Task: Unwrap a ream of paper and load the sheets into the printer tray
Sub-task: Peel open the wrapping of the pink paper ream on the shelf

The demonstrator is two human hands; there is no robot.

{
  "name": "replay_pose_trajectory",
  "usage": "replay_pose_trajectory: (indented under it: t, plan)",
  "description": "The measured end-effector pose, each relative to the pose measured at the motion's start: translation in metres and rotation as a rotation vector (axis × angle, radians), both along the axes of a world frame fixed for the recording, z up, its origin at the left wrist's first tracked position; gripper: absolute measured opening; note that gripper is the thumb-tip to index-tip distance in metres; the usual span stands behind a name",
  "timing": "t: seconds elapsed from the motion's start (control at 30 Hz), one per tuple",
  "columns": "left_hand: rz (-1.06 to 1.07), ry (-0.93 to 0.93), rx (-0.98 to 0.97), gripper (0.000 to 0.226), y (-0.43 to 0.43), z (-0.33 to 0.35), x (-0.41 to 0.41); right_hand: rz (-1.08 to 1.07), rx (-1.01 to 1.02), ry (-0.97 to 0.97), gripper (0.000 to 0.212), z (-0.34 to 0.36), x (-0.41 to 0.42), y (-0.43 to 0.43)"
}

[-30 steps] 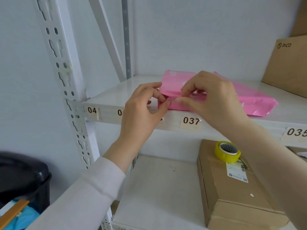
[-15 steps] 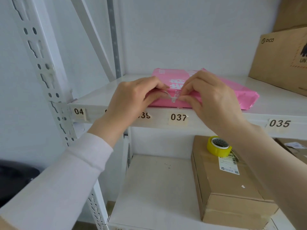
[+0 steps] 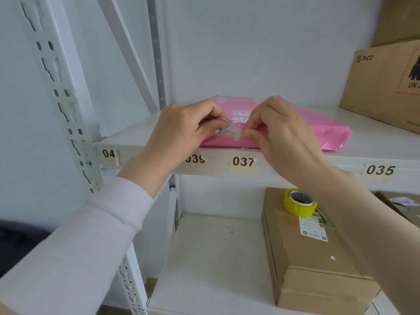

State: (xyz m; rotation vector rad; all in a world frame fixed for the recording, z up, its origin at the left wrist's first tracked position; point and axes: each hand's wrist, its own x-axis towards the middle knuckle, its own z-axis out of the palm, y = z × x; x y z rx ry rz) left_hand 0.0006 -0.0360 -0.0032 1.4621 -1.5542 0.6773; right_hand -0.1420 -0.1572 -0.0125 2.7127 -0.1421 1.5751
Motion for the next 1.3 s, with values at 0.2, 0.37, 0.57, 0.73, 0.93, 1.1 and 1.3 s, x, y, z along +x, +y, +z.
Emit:
replay_pose_trajectory:
  t: [0.2, 0.37, 0.57, 0.73, 0.93, 1.1, 1.3]
  plan:
    - [-0.018, 0.007, 0.024, 0.024, 0.001, 0.001, -0.001, 0.066, 0.032, -0.023, 0.032, -0.002, -0.002, -0.003]
    - [-0.045, -0.015, 0.047, 0.028, 0.001, -0.001, 0.0, 0.082, -0.023, -0.022, 0.027, -0.003, -0.009, -0.004]
    - [0.107, -0.233, 0.03, 0.031, 0.0, -0.003, -0.007, 0.014, -0.017, -0.08, 0.009, -0.002, -0.005, -0.002]
    - [0.112, -0.188, -0.054, 0.023, -0.006, -0.007, -0.012, 0.012, 0.011, -0.009, 0.014, 0.003, -0.002, 0.0]
    - [0.131, -0.061, -0.022, 0.028, -0.006, -0.004, -0.016, 0.012, 0.063, 0.049, 0.024, 0.008, -0.002, 0.003]
    - [0.18, -0.055, 0.0, 0.026, -0.008, 0.0, -0.016, 0.014, 0.14, 0.101, 0.016, 0.014, -0.003, 0.003]
    - [0.206, -0.005, 0.037, 0.026, -0.007, 0.005, -0.015, -0.005, 0.266, 0.144, 0.017, 0.02, -0.003, 0.007]
